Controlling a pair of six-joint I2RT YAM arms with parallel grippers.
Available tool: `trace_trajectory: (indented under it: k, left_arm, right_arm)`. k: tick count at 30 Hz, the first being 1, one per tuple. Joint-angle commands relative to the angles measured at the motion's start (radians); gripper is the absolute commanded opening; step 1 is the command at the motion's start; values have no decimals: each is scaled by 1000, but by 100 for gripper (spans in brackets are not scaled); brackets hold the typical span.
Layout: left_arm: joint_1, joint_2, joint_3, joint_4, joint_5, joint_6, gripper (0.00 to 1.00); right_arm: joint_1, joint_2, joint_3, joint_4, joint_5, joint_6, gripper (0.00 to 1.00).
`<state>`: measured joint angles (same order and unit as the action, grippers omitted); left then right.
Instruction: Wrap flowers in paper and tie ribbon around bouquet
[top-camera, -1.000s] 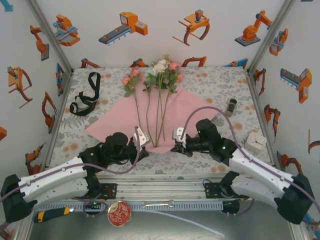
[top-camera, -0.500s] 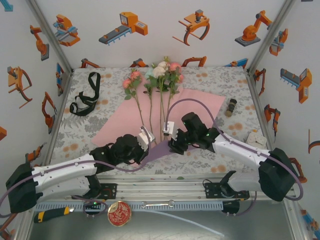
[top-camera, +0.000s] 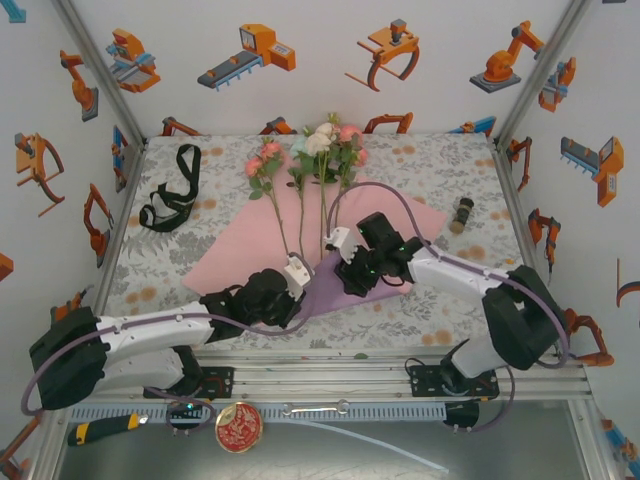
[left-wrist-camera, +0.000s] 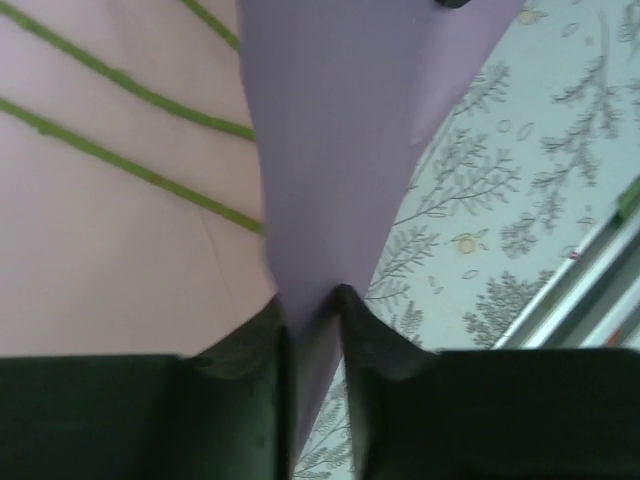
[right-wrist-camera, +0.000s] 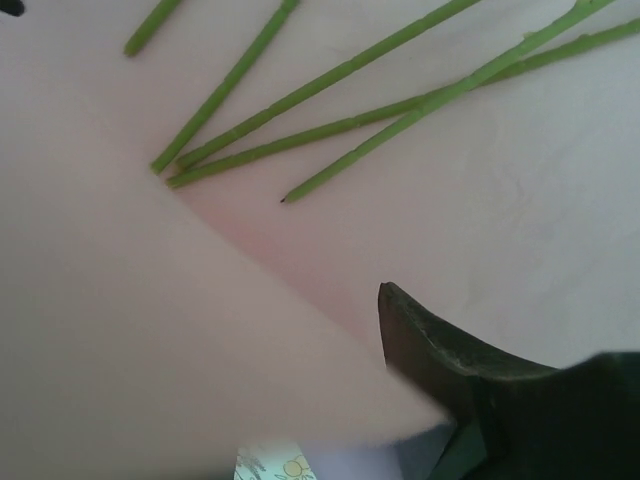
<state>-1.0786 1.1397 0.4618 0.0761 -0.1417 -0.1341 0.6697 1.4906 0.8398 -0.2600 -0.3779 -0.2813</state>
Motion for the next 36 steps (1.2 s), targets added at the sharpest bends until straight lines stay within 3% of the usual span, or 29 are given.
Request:
trace_trajectory:
  k: [1, 5, 7, 9, 11, 13, 17, 21, 24, 26, 28, 32, 34, 36]
  left_arm:
    - [28, 7, -33, 7, -74, -62, 18]
    - [43, 12, -61, 39, -49, -102, 22]
    - [45, 1, -64, 32, -59, -108, 42]
    - [45, -23, -64, 20, -56, -104, 55]
    - [50, -53, -67, 6, -71, -110, 58]
    - [63, -81, -71, -12, -91, -128, 57]
    - [72, -132, -53, -68, -102, -157, 57]
    - [71, -173, -11, -125, -58, -201, 67]
    - [71, -154, -22, -42, 51, -196, 79]
    - [71, -116, -32, 35, 119, -192, 79]
    - [71, -68, -30, 78, 131, -197, 73]
    - [71, 14, -5, 75, 106, -188, 42]
    - [71, 26, -5, 79, 86, -194, 25]
    - [72, 25, -12, 85, 55, -203, 12]
  right_arm:
    - [-7, 33, 45, -1, 10, 93, 51]
    - [-21, 76, 83, -20, 66, 127, 56]
    - [-34, 77, 106, -55, 62, 152, 64]
    - [-38, 57, 110, -84, 51, 163, 68]
    - [-44, 21, 102, -94, 72, 194, 72]
    - [-64, -11, 104, -112, 174, 277, 76]
    - [-88, -62, 182, -286, 338, 419, 76]
    - [-70, -224, 128, -382, 242, 544, 75]
    - [-63, -350, 9, -368, 148, 546, 81]
    - [-65, -381, -47, -364, 145, 499, 85]
    - [-68, -361, -44, -375, 121, 469, 85]
    - [-72, -244, -14, -324, 142, 383, 80]
    - [-81, -169, 33, -311, 137, 338, 64]
    - [-94, -101, 88, -309, 111, 302, 41]
